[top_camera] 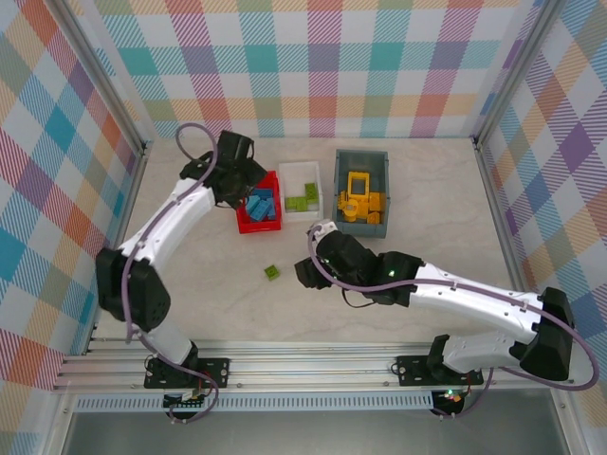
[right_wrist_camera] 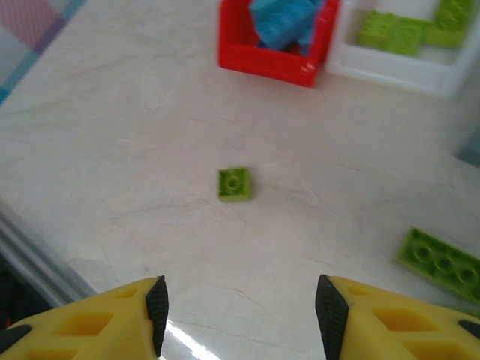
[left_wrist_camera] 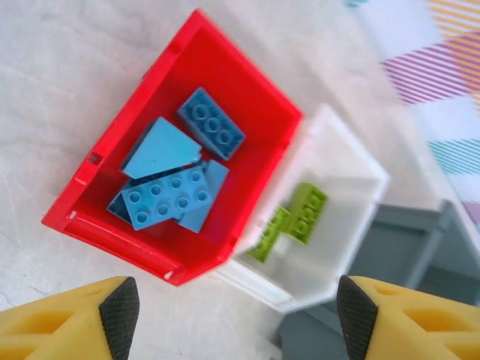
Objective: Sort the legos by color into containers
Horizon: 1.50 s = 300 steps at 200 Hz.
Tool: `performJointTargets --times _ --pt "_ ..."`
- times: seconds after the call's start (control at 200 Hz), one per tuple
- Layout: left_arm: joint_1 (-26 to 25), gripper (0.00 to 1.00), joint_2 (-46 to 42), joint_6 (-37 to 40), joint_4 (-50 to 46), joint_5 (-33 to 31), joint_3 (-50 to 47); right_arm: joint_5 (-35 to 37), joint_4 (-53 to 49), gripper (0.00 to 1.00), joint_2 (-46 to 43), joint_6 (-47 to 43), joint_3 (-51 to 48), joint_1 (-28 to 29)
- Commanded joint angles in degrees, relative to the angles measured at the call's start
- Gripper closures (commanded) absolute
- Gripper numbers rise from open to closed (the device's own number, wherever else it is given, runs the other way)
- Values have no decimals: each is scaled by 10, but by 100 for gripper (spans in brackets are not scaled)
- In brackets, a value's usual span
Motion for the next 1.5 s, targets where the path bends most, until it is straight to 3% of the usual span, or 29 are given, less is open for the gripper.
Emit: performJointTargets --times 0.0,0.14,0.365,0.51,0.8,1.06,1.16,1.36,1.495 --pt "-61 29 -78 91 10 -8 -31 69 -126 44 -8 125 -1 -13" --pt "-183 31 -188 144 52 -27 -149 51 -203 45 5 237 -19 -45" --pt "-365 33 -314 96 132 -82 -333 -45 -183 32 93 280 -40 -92" --pt "-439 34 -368 97 163 -123 -403 -97 -115 28 132 296 -62 -119" --pt "-452 35 -439 92 147 -134 -449 -114 -53 28 207 311 -62 -187" --pt "-454 35 -443 99 148 -125 -445 -111 -26 30 242 314 -61 -222" --pt "-455 36 -444 99 147 -124 -443 -107 -24 36 246 320 -72 -232" --pt "-455 37 -444 101 147 -127 -434 -95 -20 59 234 326 -94 -234" --pt "-455 38 -444 95 132 -147 -420 -51 -65 66 183 322 -90 -197"
